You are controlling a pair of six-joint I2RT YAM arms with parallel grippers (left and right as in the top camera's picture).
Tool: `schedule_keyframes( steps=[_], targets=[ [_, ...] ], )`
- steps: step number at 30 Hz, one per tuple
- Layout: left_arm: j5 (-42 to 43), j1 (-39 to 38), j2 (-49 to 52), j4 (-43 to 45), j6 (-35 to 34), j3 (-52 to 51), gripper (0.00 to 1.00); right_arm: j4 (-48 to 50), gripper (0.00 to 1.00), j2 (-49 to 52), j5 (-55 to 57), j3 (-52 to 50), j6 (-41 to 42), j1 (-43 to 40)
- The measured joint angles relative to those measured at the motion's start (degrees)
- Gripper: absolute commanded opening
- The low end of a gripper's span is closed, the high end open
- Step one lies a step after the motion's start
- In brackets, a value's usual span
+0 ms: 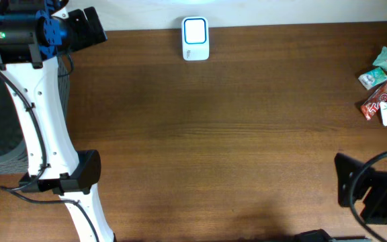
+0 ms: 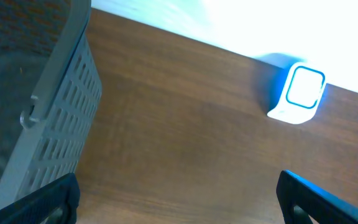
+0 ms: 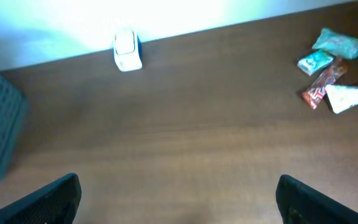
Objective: Scan the item barcode
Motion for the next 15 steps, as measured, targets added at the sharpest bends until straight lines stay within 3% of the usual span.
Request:
schedule_keyframes(
  steps=[6,15],
  targets=[
    [0.00,0.00,0.00,-0.02,0.00,0.00,0.99,1.99,0.99,-5.70,0.02,-12.22,-0.02,0.04],
    [0.00,0.00,0.00,0.00,0.00,0.00,0.99,4.20,0.99,-17.03,0.02,-19.52,0.00,0.04]
  ],
)
